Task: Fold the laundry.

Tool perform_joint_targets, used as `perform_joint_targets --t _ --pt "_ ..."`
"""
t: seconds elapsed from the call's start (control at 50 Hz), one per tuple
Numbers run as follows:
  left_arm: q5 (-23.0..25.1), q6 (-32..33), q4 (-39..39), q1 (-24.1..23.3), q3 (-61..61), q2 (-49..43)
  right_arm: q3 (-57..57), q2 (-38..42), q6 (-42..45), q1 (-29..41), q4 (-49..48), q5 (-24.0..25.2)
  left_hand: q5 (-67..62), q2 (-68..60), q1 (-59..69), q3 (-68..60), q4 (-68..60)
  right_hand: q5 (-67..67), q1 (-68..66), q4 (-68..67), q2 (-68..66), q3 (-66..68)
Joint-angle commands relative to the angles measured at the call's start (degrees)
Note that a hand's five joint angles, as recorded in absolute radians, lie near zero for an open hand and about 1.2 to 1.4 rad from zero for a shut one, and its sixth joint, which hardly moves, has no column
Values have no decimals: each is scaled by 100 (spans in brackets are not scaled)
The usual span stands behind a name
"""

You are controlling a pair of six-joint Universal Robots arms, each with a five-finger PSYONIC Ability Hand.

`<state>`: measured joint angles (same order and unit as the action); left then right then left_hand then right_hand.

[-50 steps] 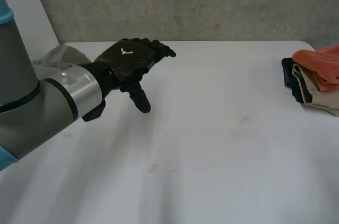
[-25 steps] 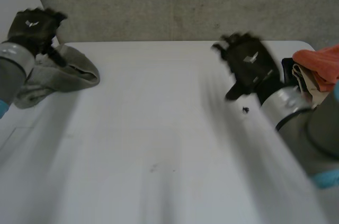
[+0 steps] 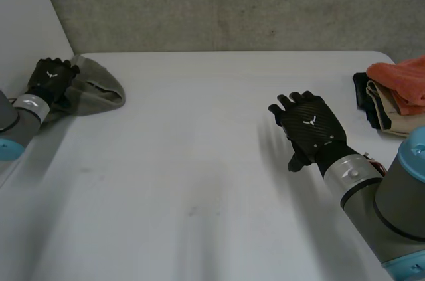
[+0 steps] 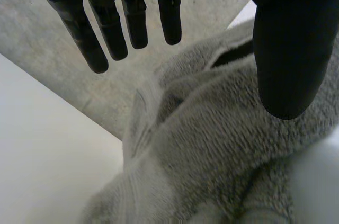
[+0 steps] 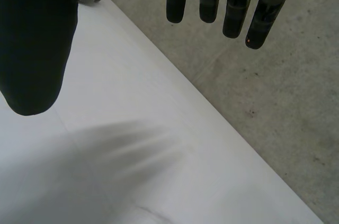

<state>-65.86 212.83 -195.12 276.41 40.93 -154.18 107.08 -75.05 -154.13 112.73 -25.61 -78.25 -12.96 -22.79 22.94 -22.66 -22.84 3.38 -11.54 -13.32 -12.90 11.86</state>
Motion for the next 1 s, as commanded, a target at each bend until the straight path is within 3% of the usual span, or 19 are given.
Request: perform_joint_targets --t 0.02,0.08,0.16,0.28,0.4,0.56,0.66,0.78,0.8,0.82,0.86,0.94,1.0 --pt "-24 -5 431 19 -726 -604 6 -1 -29 -93 -15 3 -911 -928 913 -941 -923 -338 154 332 290 -186" --pt "-24 -5 519 10 -780 -648 -11 -1 -46 -155 -15 -23 -2087 -2103 2089 -2117 -2098 -338 154 332 290 -186" --pt "-85 -5 519 -8 -753 -640 -38 -1 -55 -234 -15 -32 -5694 -5710 5696 -5724 -5705 -338 154 332 290 -186" --pt "-779 48 396 -139 -447 -307 -134 -10 -90 -471 -15 -190 -5704 -5721 5706 -5734 -5716 -338 154 332 290 -186" --pt "-947 -285 89 -569 625 940 -380 -89 -117 -954 3 -568 -5704 -5721 5706 -5734 -5716 -338 154 332 290 -186" --pt "-991 -1629 44 -1852 2637 3217 -802 -335 -617 -1596 64 -876 -5704 -5721 5706 -5734 -5716 -338 154 332 290 -186" --pt "-991 -2726 149 -3054 3893 4447 -881 -361 -855 -1684 91 -858 -5704 -5721 5706 -5734 -5716 -338 154 332 290 -186" --pt "-982 -3546 404 -4401 4371 4248 -864 -388 -846 -1684 179 -814 -5704 -5721 5706 -5734 -5716 -338 154 332 290 -186" --pt "-982 -3634 431 -4568 4371 4160 -855 -388 -846 -1684 196 -779 -5540 -5556 5542 -5570 -5551 -338 154 332 290 -186" --pt "-964 -3748 518 -4874 4345 4029 -846 -388 -846 -1693 205 -753 -2441 -2457 2443 -2471 -2452 -338 154 332 290 -186" --pt "-990 -3740 580 -5105 4336 3966 -829 -379 -838 -1684 214 -709 -147 -164 149 -177 -159 -338 154 332 290 -186" --pt "-1034 -3661 589 -5150 4257 4045 -767 -361 -820 -1623 275 -498 314 298 -313 285 303 -338 154 332 290 -186" --pt "-1245 -3635 589 -4869 4230 4378 -732 -344 -794 -1614 381 -322 483 467 -482 454 472 -338 154 332 290 -186"
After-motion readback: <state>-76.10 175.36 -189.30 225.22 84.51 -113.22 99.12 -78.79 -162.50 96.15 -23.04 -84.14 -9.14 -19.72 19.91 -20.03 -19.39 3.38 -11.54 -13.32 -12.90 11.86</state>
